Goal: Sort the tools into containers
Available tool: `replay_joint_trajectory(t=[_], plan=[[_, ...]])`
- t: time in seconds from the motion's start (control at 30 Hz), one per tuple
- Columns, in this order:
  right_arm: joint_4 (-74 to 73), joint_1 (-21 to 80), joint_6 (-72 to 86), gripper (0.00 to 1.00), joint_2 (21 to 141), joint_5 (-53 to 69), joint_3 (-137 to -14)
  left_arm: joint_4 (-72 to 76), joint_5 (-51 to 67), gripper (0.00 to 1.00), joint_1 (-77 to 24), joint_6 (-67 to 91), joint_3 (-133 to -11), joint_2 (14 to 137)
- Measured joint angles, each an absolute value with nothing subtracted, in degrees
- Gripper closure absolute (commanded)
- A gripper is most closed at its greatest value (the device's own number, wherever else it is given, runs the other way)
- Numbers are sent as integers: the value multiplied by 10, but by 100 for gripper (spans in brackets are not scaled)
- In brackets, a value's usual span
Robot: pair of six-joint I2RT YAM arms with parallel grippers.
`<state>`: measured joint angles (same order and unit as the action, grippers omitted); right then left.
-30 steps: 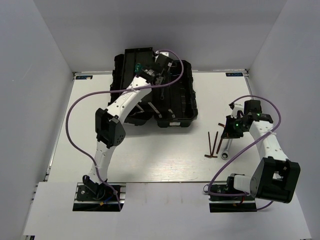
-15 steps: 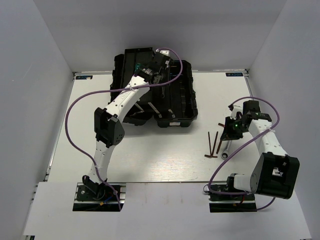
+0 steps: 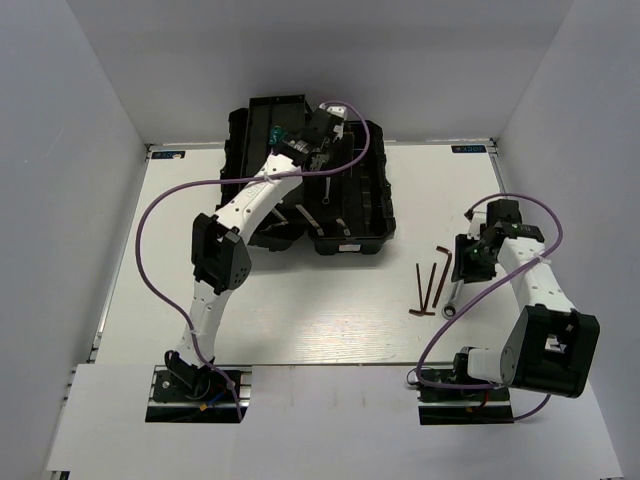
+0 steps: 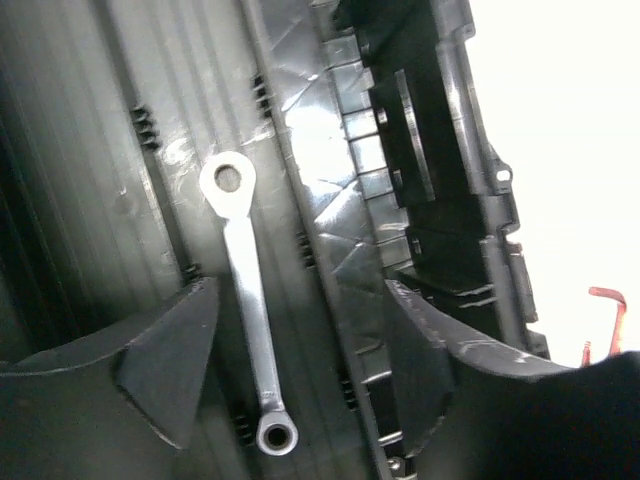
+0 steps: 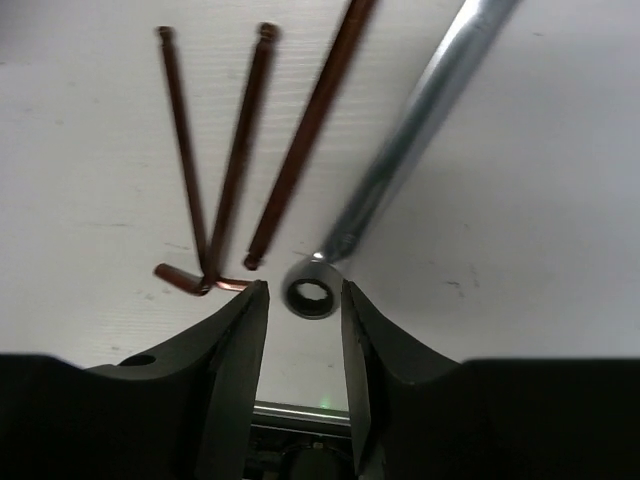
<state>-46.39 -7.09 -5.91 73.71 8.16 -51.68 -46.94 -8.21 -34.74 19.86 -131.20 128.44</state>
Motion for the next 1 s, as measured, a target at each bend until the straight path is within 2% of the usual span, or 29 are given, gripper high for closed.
replay_joint_trajectory(t=[0.23,0.47,0.6,0.77,1.0], plan=[[-443,-71,-42,57,779,-1,-517,-443,-24,19,-364,165,-1289,1233],[-418,-76,-29,56,883,-35,-535,-408,33,19,-418,126,-1043,971],[-401,-76,-20,54,917,-41,-550,-383,43,19,-427,132,-921,864],[-390,-79,3,54,945,-27,-561,-380,41,19,-428,152,-868,846],[-384,-79,30,57,959,-27,-565,-379,31,19,-442,168,-864,851]])
